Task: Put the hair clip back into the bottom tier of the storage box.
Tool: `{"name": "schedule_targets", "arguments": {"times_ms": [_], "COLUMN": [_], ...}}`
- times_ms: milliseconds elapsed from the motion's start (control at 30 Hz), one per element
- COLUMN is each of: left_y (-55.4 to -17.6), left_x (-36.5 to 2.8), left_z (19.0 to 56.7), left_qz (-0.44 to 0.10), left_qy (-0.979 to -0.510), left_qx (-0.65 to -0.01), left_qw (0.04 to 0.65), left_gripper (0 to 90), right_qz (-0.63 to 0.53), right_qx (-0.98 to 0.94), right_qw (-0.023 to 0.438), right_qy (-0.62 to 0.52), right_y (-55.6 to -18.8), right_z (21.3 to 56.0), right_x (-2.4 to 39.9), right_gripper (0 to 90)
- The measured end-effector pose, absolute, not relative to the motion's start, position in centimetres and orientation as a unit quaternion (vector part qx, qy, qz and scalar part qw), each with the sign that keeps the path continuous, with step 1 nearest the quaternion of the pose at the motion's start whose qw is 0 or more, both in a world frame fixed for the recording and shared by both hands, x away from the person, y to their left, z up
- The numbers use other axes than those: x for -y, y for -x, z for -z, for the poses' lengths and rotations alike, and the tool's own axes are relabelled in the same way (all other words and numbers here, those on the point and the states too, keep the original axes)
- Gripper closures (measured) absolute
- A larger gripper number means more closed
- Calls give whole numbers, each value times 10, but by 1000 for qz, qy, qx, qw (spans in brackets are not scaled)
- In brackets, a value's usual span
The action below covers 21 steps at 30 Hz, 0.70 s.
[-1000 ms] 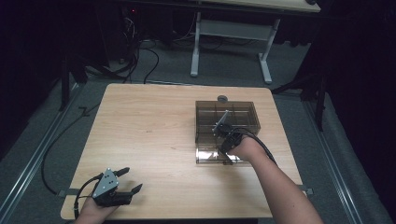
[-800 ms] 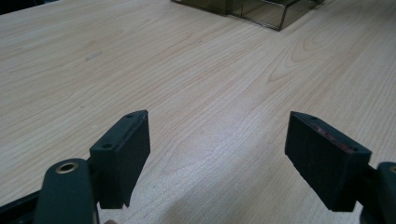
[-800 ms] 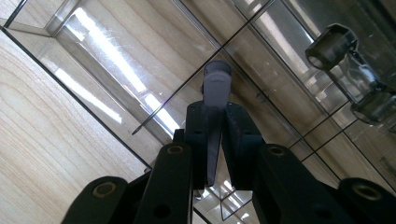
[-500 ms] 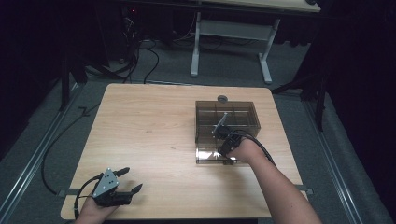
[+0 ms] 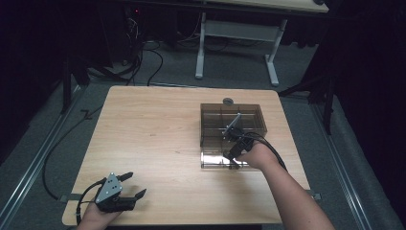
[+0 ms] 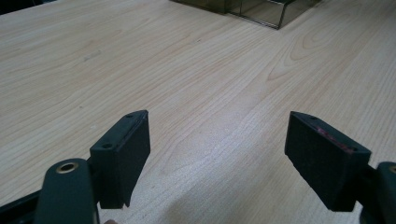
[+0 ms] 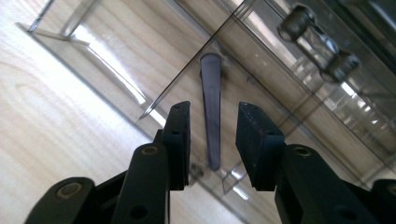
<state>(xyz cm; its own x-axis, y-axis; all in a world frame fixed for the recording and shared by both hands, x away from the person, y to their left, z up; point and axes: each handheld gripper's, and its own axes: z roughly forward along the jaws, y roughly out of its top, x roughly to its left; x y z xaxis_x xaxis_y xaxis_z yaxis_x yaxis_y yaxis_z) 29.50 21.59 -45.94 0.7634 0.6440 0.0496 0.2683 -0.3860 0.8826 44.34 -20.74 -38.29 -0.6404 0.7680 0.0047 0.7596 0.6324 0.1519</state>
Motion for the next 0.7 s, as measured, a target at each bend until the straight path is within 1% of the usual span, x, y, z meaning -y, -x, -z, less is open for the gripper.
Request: {"name": "schedule_targets", "arguments": {"times_ms": [233,467,533,567,700], "left_y": [-295,-295,-294,-294,-295], "left_x": [-215,-216,-216,-216,-216], "left_z": [459,459,459,459,459], "left_qz": [-197,-198,-201,-201,-200], "left_qy": [-810,-807,-806,-806,-806], "left_qx": [-282,-284,-284,-284,-285], "left_qw": [476,477,479,479,478], "left_gripper": [230,229,228,228,228], "right_qz": [-82,-97,-105,-105,-125], "right_qx": [-896,-894,-888,-888,-874], "right_qw": [26,26,27,27,27], "right_qy": [-435,-437,-448,-448,-468], "right_y": [-425,-410,-403,-403,-389], "right_z": [373,375,377,377,384], "right_x": [214,224,228,228,234], "right_gripper": [634,619,583,583,534]}}
